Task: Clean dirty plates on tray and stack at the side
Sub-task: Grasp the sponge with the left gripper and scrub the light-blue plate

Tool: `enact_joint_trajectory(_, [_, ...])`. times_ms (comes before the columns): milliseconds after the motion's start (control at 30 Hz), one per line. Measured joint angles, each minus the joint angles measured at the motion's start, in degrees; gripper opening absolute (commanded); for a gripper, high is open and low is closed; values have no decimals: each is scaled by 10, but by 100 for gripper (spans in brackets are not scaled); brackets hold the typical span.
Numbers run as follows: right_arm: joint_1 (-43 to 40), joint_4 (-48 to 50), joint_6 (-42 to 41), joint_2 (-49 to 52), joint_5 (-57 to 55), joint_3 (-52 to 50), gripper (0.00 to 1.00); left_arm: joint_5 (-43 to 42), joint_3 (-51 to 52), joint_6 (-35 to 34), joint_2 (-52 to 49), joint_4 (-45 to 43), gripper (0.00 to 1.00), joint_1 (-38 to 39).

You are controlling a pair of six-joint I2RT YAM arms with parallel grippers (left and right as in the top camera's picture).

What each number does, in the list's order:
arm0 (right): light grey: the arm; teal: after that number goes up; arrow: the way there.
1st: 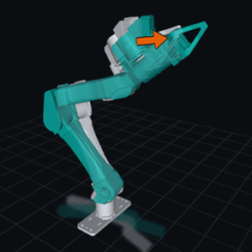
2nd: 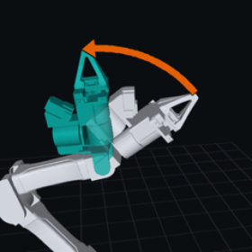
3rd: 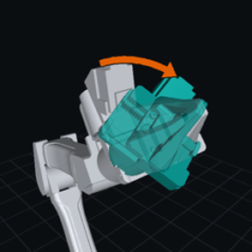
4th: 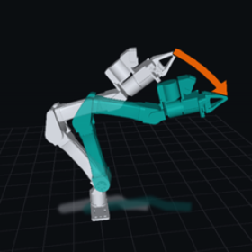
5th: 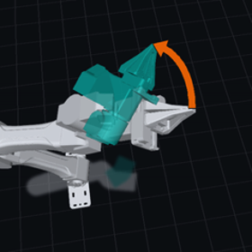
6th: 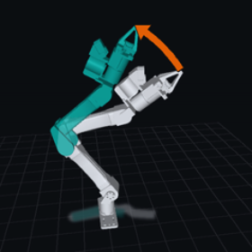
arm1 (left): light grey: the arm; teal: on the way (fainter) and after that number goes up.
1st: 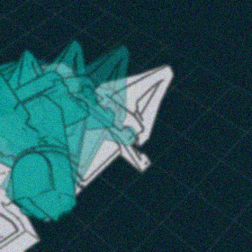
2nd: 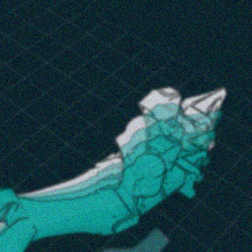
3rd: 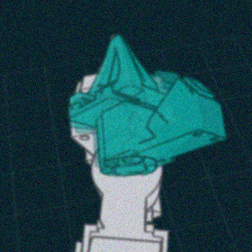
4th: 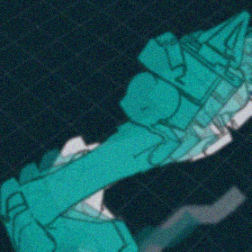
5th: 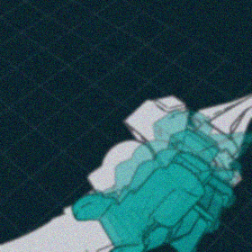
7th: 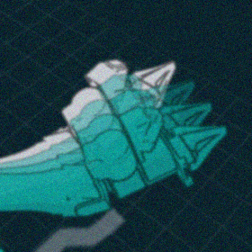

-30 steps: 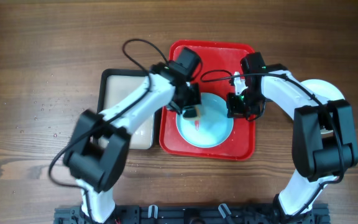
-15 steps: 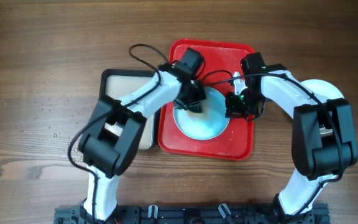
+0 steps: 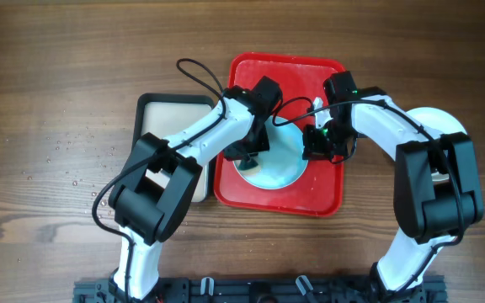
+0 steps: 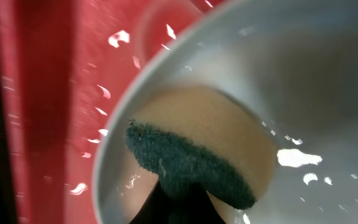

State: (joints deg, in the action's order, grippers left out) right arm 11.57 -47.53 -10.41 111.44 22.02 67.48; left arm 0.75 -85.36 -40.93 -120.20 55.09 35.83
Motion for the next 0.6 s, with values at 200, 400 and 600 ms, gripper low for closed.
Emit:
enact_joint_trajectory(200, [0,-2,0,0,1,0,4,25,-31,-15,-2,71,4,0])
enact_joint_trajectory(400, [0,-3,0,0,0,0,5,66,-57,-19,115,207,4,-41])
enact_joint_trajectory(600, [0,13,2,-1,-10,7,4,164,-42,-9,174,219,4,-165])
